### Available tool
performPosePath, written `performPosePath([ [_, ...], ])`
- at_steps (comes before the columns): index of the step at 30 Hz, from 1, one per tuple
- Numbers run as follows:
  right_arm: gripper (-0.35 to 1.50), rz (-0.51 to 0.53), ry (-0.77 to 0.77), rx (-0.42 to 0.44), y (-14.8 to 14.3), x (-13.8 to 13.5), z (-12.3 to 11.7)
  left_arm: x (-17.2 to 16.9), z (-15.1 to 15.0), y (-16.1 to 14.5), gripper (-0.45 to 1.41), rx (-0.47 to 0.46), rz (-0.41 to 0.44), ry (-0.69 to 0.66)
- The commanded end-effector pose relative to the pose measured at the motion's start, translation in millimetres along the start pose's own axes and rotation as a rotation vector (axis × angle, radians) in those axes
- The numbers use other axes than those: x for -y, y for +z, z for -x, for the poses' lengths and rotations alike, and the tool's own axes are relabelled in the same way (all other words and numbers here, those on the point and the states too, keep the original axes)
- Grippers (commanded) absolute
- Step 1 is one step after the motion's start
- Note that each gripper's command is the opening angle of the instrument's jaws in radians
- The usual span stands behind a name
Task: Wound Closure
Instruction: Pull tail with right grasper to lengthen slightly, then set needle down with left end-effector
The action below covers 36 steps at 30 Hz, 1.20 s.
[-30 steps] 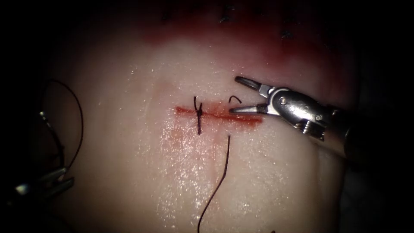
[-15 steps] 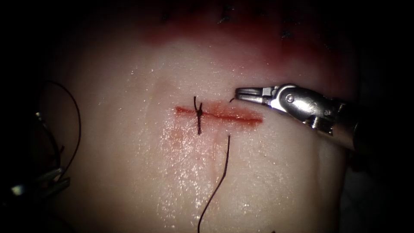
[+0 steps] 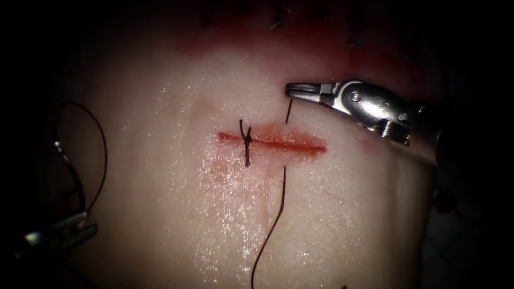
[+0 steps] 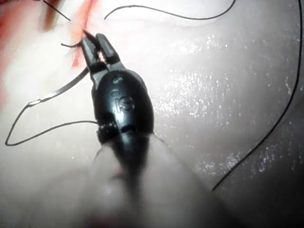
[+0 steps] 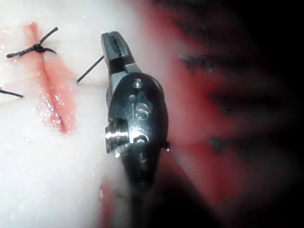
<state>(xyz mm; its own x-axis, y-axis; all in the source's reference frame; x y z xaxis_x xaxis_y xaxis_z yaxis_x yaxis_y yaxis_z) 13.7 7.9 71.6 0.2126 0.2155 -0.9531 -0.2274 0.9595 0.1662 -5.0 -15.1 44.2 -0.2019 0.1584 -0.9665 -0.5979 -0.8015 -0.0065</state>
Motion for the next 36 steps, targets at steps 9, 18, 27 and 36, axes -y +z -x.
performPosePath([
  [9, -0.35, 0.004, 0.013, 0.003, 1.2, -0.9, -0.2, 0.8, 0.6, 1.7, -0.35, -0.003, 0.008, -0.018],
  [18, -0.35, 0.010, 0.023, 0.010, 1.4, -1.5, -0.7, 1.6, 1.5, 4.3, -0.35, -0.007, 0.011, 0.005],
  [27, 1.04, 0.041, 0.043, -0.009, 1.3, -1.4, -0.8, 3.6, 2.5, 7.9, -0.35, 0.017, -0.002, 0.056],
  [36, 1.48, 0.061, 0.056, -0.002, -2.5, 0.1, -1.9, 6.8, 5.5, 13.7, -0.35, 0.092, -0.055, 0.161],
])
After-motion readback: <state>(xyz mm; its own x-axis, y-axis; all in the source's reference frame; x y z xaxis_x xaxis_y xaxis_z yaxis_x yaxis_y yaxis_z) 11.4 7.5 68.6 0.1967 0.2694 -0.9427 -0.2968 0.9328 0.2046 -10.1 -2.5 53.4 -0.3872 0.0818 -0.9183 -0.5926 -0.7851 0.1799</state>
